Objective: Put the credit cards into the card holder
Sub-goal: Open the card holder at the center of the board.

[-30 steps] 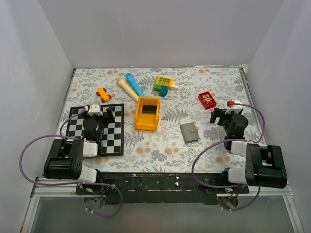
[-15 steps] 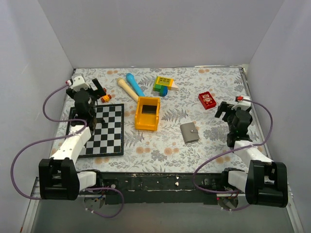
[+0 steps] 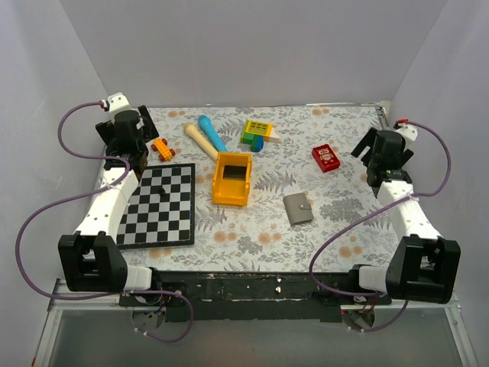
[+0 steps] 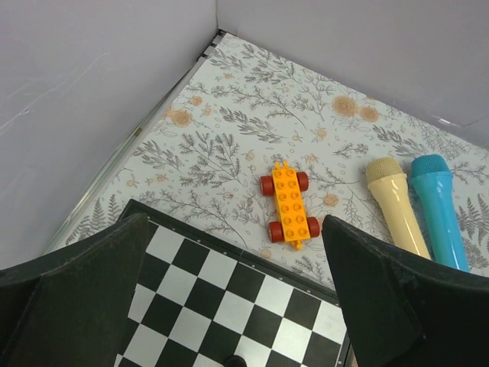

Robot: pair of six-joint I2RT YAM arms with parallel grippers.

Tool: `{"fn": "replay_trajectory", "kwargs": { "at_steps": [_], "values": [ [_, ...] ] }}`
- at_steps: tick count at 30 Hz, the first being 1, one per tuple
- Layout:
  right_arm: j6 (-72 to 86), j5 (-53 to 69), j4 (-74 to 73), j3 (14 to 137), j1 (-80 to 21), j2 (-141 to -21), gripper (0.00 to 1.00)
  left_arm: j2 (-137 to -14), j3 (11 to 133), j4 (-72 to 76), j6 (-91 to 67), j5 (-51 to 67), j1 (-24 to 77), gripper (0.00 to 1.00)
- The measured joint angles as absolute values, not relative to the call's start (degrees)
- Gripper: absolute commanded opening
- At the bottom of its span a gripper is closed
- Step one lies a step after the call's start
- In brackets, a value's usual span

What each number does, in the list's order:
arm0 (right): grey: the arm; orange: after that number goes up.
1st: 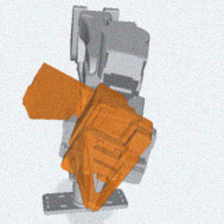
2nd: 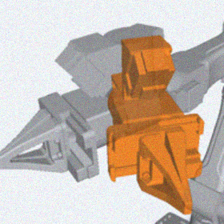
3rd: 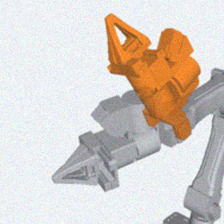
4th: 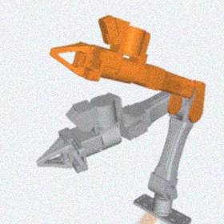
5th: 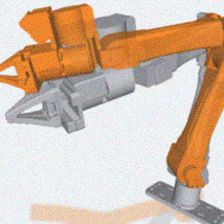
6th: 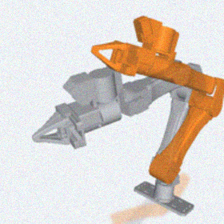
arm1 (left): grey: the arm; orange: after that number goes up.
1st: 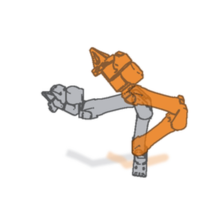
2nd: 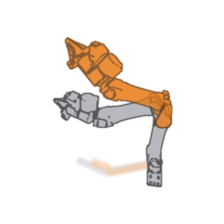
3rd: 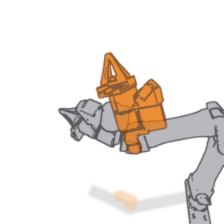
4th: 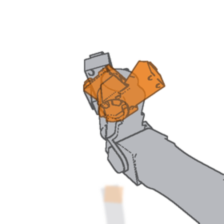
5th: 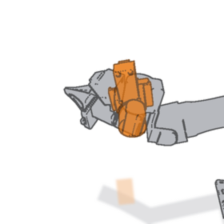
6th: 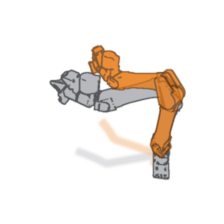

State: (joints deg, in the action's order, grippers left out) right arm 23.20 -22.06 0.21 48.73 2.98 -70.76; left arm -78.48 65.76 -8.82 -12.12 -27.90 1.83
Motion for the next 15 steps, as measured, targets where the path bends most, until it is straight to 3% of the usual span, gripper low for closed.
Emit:
{"fn": "replay_trajectory", "kwargs": {
  "at_steps": [6,15],
  "values": [
    [26.72,-20.99,-14.57,58.65,3.01,-79.64,0.99,-77.73,66.87,-13.28,-10.9,-25.56,1.83,0.98],
    [26.74,-7.84,-19.18,58.24,2.63,-77.41,0.98,-77.03,70.43,-18.0,-14.17,-13.98,2.61,0.98]
  ]
}}
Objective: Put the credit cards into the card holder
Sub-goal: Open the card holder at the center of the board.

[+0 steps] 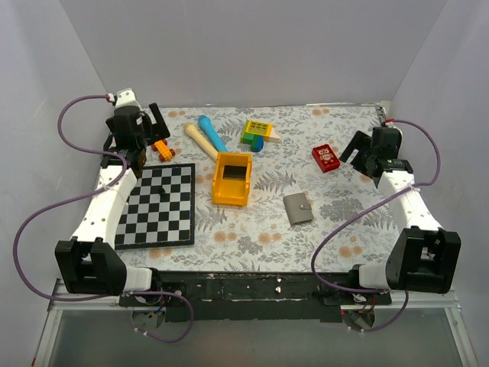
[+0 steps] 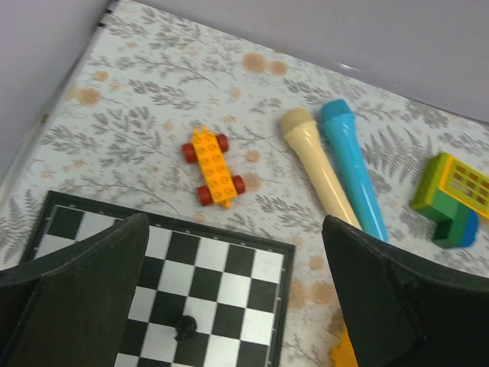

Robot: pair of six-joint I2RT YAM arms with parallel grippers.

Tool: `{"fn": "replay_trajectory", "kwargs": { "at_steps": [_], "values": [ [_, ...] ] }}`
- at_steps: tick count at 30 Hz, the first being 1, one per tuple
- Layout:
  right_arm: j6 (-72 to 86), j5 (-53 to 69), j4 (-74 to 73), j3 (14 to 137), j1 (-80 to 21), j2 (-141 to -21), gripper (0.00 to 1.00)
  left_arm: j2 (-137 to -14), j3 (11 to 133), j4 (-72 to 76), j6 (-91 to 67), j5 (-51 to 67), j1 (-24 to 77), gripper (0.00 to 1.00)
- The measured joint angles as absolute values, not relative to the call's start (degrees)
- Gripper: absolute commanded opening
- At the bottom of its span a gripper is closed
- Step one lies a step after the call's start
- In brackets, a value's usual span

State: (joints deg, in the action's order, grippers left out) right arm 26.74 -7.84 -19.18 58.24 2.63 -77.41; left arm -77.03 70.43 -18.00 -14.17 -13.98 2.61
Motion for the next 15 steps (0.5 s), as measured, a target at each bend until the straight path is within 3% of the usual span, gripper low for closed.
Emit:
{"fn": "replay_trajectory", "kwargs": {
  "at_steps": [15],
  "values": [
    [25.1,-8.27,-25.39,49.23,-24.97,-67.37,0.98,-73.47,65.63,-21.15,-23.03,-8.29,33.23,0.98]
  ]
}}
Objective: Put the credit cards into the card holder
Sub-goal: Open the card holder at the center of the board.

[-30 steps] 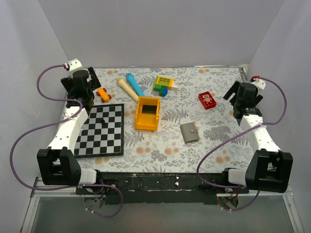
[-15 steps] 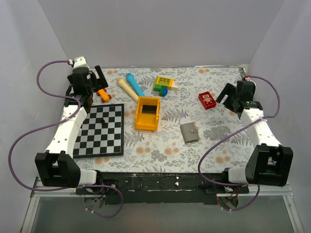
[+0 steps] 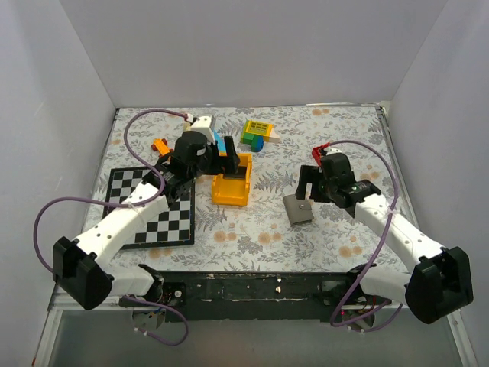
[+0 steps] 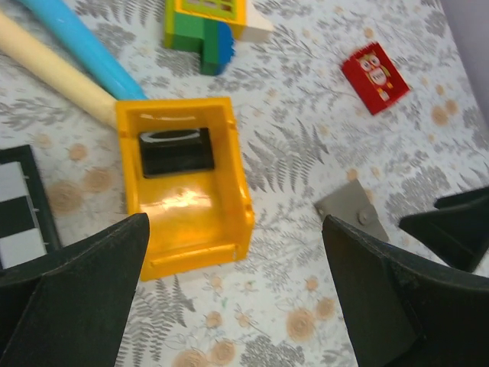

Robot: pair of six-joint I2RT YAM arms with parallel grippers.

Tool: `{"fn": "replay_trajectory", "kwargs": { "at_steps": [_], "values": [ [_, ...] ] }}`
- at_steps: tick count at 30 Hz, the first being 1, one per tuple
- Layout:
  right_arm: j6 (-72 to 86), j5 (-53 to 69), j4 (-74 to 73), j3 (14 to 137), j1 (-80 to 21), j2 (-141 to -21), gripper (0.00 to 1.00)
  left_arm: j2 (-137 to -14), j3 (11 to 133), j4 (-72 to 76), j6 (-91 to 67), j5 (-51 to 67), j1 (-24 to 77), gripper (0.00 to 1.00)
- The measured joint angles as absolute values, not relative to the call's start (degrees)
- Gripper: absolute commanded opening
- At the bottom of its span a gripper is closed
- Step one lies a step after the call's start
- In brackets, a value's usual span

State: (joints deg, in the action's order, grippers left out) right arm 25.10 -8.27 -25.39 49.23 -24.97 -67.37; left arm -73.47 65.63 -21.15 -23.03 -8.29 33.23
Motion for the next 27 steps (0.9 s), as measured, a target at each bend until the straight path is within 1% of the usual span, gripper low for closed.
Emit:
{"fn": "replay_trajectory", "kwargs": {
  "at_steps": [2,6,10,13,15,20,27],
  "values": [
    [25.08,-6.94,-24.93,46.65,-25.34,-66.11,0.95,-72.93,64.51,-20.84,-24.36,-7.07,35.7,0.98],
    [25.04,-5.19,-24.1,41.98,-25.78,-65.14,0.87,-71.35,61.23,-19.51,-27.29,-4.43,38.87,0.98],
    [25.02,-5.3,-24.21,40.95,-26.2,-66.37,0.81,-71.9,60.58,-18.55,-29.56,-3.18,40.42,0.98],
    [25.08,-5.8,-23.94,40.95,-26.39,-66.94,0.73,-72.86,60.6,-17.32,-30.94,-2.5,41.39,0.97],
    [25.17,-6.04,-23.68,40.95,-26.41,-67.18,0.69,-73.93,60.58,-16.38,-31.97,-2.07,42.24,0.96],
    [25.54,-7.42,-23.33,40.97,-26.44,-69.52,0.65,-77.67,60.53,-12.67,-35.0,1.1,45.54,0.91],
    [26.33,-8.4,-22.02,40.97,-26.44,-72.53,0.6,-83.94,59.79,-8.82,-39.24,2.42,49.74,0.88]
  ]
}}
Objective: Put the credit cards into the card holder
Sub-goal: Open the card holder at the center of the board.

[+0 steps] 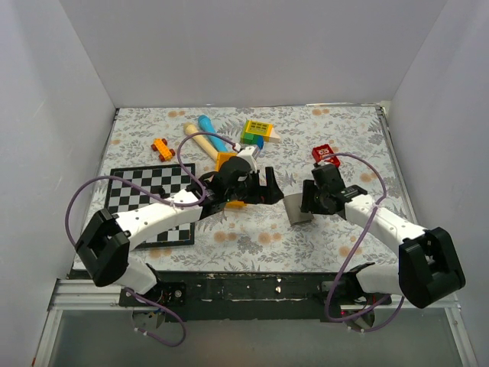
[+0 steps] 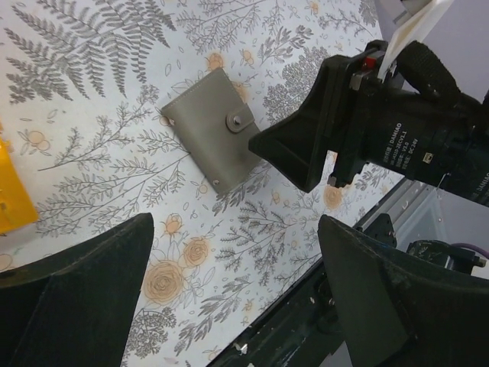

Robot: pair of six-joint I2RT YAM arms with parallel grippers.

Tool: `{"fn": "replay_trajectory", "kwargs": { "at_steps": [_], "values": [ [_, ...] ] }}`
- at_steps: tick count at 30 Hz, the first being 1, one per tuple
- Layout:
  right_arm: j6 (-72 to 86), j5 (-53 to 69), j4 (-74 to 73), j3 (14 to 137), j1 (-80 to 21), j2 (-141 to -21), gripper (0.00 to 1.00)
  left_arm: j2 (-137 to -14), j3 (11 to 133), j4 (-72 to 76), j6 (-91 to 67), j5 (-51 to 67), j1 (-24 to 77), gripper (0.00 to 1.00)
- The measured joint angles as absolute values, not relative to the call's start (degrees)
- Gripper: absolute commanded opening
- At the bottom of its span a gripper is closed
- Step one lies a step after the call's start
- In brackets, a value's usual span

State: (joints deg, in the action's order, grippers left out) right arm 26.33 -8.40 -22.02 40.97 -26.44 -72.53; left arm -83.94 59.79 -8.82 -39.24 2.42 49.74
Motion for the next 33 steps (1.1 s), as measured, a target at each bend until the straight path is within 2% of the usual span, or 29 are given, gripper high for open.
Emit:
{"fn": "replay_trajectory", "kwargs": {
  "at_steps": [11,33],
  "values": [
    [25.96,-8.97,-20.62,43.09,-26.44,-77.14,0.54,-91.48,58.24,-2.57,-45.32,3.86,50.74,0.86],
    [25.65,-8.84,-21.5,48.21,-27.55,-85.01,0.49,-91.5,56.47,1.52,-47.46,5.21,50.74,0.89]
  ]
}}
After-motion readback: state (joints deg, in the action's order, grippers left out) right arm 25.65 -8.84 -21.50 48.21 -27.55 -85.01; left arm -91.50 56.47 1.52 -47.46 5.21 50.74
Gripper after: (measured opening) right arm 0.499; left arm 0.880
